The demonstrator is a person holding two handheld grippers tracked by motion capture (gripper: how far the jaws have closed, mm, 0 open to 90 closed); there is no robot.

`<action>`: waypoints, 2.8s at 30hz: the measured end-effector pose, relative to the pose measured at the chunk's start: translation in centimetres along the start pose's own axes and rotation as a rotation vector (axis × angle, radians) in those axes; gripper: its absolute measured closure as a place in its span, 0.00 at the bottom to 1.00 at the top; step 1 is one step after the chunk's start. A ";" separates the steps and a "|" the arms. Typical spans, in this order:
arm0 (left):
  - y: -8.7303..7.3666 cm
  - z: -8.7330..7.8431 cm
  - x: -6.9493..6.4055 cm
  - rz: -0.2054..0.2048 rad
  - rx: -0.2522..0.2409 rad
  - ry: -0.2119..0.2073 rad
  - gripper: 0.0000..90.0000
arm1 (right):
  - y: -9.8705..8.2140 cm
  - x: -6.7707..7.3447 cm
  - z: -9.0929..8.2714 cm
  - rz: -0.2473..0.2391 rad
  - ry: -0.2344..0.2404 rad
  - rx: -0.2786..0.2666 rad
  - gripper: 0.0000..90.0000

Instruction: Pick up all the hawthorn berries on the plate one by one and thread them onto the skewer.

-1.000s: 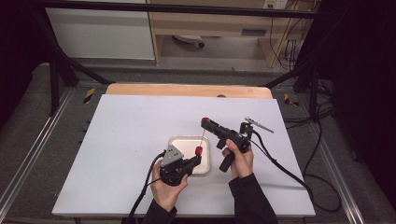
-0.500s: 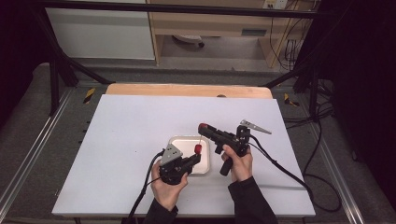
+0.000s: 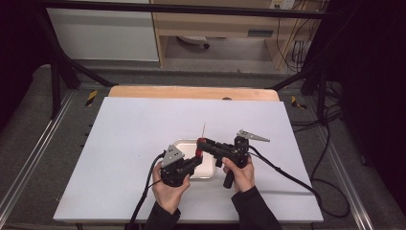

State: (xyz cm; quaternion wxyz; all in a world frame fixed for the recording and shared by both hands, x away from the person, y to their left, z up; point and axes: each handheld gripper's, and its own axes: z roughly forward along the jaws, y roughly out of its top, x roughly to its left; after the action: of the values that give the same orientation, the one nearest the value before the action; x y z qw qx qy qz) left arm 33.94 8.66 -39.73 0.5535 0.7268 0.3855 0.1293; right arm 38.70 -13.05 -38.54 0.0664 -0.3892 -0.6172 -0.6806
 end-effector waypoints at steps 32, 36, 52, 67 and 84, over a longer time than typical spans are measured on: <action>-3.8 -5.9 5.5 -0.015 0.088 0.068 0.99 | 1.2 -0.9 0.1 -0.415 -0.284 0.504 0.05; -4.1 -6.4 5.9 -0.020 0.093 0.072 0.99 | 1.2 -0.7 1.2 -0.442 -0.287 0.575 0.06; -4.9 -7.5 7.1 -0.035 0.101 0.084 0.99 | 1.0 -0.2 7.3 -0.583 -0.234 0.827 0.13; -5.0 -7.4 7.3 -0.039 0.102 0.084 0.99 | 0.0 -1.0 11.0 -0.688 -0.136 0.935 0.24; -5.0 -7.6 7.7 -0.049 0.091 0.088 0.99 | -1.3 -1.2 13.4 -0.803 -0.073 1.039 0.46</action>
State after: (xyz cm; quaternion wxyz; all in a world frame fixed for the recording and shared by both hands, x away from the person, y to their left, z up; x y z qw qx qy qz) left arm 32.34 19.88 -43.39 0.5053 0.7352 0.4328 0.1298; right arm 44.79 -1.32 -41.18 -0.0342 -0.0688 -0.9646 -0.2522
